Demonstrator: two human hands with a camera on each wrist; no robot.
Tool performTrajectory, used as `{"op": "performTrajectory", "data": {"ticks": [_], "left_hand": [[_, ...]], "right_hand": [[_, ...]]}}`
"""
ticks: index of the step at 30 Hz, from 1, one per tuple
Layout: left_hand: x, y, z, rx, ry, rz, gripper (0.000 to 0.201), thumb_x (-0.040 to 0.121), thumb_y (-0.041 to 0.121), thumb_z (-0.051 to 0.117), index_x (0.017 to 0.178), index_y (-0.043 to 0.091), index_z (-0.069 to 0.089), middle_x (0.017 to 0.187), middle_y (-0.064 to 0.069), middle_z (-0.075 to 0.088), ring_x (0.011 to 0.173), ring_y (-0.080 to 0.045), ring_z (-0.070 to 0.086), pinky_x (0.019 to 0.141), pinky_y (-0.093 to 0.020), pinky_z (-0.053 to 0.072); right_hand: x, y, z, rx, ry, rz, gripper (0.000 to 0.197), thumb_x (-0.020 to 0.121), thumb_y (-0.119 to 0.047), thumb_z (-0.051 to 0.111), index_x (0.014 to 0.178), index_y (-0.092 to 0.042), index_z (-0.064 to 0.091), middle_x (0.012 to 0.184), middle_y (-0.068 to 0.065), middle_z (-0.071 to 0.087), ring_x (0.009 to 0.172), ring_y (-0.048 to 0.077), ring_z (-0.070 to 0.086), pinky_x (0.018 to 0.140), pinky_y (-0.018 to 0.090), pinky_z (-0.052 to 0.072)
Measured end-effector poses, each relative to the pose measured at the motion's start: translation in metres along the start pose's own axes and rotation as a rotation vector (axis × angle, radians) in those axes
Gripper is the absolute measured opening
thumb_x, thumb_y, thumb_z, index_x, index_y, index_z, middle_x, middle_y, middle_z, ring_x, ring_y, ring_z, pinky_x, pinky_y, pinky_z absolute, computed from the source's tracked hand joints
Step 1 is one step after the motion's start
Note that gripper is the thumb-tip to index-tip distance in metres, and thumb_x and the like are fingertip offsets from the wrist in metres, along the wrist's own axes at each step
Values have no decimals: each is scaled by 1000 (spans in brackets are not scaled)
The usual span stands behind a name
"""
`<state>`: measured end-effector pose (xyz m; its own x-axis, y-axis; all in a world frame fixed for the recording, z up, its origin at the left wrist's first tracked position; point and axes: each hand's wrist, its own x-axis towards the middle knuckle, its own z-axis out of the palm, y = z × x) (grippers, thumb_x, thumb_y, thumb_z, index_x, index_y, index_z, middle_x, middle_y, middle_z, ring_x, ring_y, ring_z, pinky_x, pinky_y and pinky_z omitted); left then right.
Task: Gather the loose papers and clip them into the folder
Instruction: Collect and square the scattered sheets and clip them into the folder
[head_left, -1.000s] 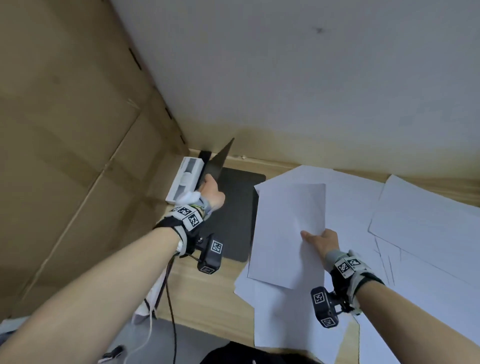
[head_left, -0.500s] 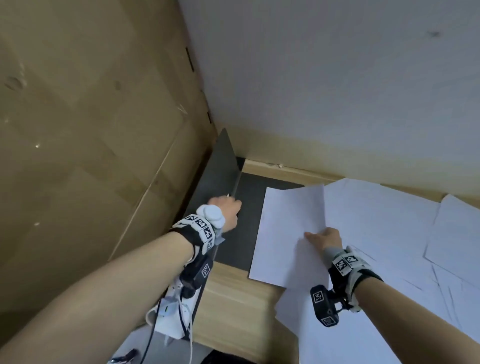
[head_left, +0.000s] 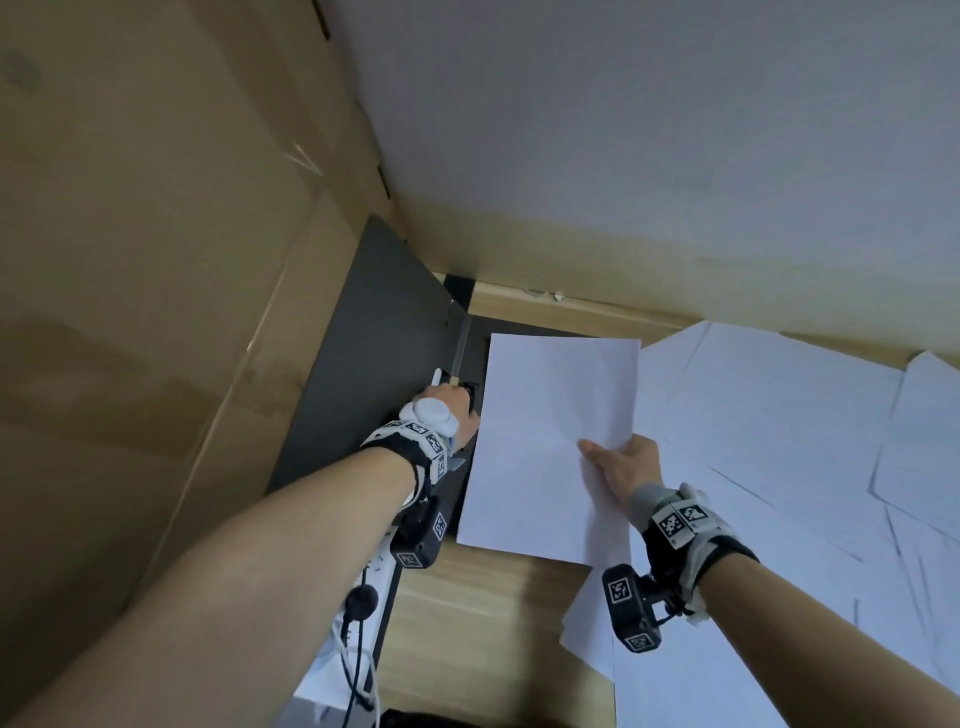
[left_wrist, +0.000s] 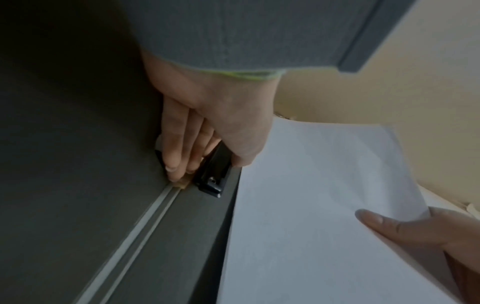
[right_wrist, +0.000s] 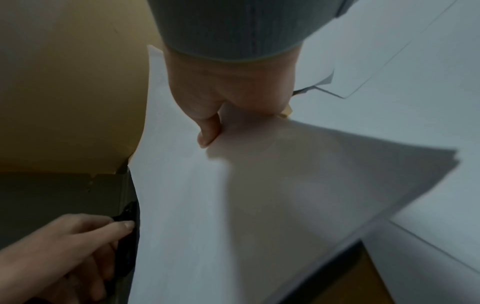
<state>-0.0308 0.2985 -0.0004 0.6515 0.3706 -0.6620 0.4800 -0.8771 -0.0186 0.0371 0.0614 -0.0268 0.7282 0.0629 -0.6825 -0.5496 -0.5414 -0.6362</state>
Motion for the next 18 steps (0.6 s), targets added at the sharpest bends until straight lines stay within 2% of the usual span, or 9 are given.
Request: {"op": "performTrajectory", "data": {"ticks": [3,5,7,10,12,15,17,18], "left_hand": [[0,-1,2,-48,19,11,25,92,30,42,85,8,52,88,-10,56,79,-29,55,68,-30,43],[-2,-1,-1,-63,21,28,24,91,25,42,83,6,53,84,-9,50,79,-30,54,68,-30,41],[-4,-4,-3,-85,15,31,25,91,19,41,73,4,48,83,-10,48,79,-30,52,70,-31,40],[-5,-5,-6,-115,16,43,30,92,13,40,64,6,35,72,-9,42,77,-27,47,76,-32,40],[-4,-5,-9,-111,14,39,33,92,12,40,60,8,31,63,-5,35,75,-26,47,73,-31,39],[-4,-3,-8,-102,2,34,35,91,11,41,58,9,31,66,-8,42,66,-24,47,68,-29,37],[-3,-2,-9,-84,-7,33,29,92,12,41,64,4,41,76,-9,46,73,-27,51,68,-29,37],[-2,-1,-8,-80,-12,38,23,92,14,42,73,3,47,80,-10,48,78,-29,56,68,-29,38]], "right_hand": [[1,3,3,17,-16,15,18,78,-21,81,81,-15,64,82,8,71,80,29,69,77,40,58],[2,2,6,24,-26,23,18,78,-24,81,82,-17,64,82,5,71,81,29,70,81,42,58],[4,1,10,26,-39,38,19,77,-27,81,82,-20,65,81,3,72,81,28,70,84,44,57],[9,1,16,10,-46,39,36,66,-42,83,88,-18,68,82,1,75,78,28,72,83,47,58],[16,1,22,-29,-42,38,48,57,-53,79,89,-19,67,83,1,75,77,30,72,81,48,59],[15,-2,32,-93,8,8,36,62,-53,77,75,-24,59,83,2,73,80,31,70,81,47,58],[17,-2,35,-118,23,-15,34,64,-53,76,71,-26,56,81,1,71,80,31,69,81,48,57],[18,-1,34,-121,17,-23,33,64,-52,75,71,-26,56,81,0,71,80,31,69,81,48,57]]}}
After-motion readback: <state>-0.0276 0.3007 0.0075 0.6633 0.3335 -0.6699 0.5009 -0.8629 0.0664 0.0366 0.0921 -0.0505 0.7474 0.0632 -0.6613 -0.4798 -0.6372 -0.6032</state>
